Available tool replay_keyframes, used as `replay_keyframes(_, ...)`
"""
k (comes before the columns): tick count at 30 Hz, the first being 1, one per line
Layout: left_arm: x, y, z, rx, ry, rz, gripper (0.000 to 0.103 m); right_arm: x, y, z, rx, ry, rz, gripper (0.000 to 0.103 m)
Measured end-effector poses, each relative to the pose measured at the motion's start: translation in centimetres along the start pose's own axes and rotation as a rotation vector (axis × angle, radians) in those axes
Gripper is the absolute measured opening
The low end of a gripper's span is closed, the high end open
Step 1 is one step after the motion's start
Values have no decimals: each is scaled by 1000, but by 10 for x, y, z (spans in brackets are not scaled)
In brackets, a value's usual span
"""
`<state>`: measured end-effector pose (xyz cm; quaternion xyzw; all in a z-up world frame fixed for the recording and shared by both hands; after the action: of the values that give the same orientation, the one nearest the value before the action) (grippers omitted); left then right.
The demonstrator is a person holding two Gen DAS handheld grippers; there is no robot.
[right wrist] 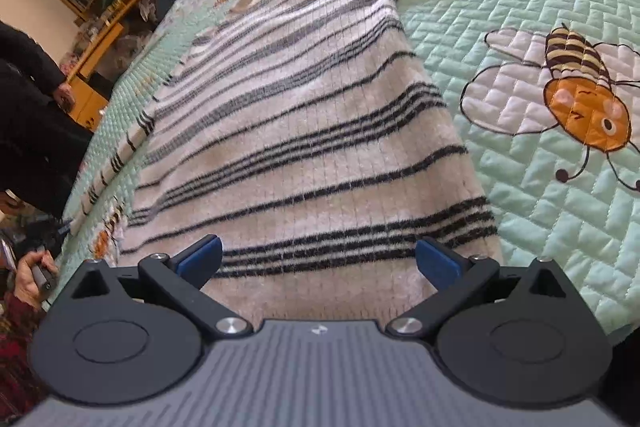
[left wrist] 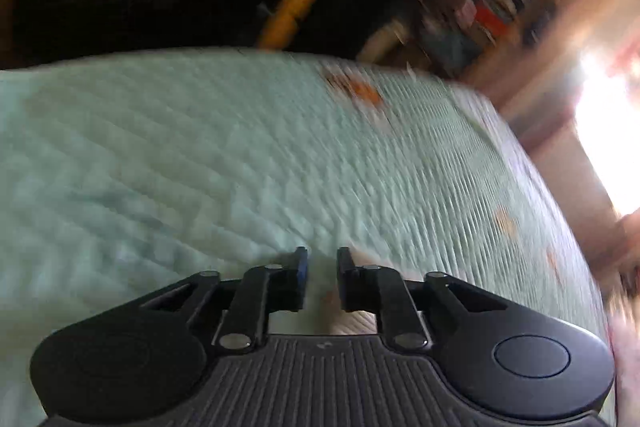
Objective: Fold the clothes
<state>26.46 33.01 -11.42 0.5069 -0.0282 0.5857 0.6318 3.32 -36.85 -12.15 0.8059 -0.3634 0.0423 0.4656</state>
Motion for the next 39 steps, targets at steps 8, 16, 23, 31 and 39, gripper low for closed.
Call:
replay_keyframes(8,-23,69,26,-116,-30,12,54,11,9,10,111,-111,54,102)
replay_keyframes(16,-137,80,137,-486,-214,-290,68,11,13,28,209,-219,75,102)
replay_keyframes(23,-203,43,214,-529,-219,-441,72,53,14,40,287,-266,132,102)
replay_keyframes(31,-220,-29,251,-486,-118,-458,83,152,-40,69,268,-311,204,102)
replay_keyframes(39,-218,-62,273,-553,-4,-492,91,219,-109,70,228,-282,150,103)
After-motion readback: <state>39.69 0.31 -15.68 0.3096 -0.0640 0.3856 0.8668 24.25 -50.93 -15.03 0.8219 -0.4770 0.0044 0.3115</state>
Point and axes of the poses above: each gripper's, at about its wrist camera, not at the fingertips, and y roughly against the way its jaws point, z to its right, x to its top, the point moved 8 cm from there along -y, roughly the way its jaws point, and after that the axes turned 6 degrees about -y, right-handed, at the moved point
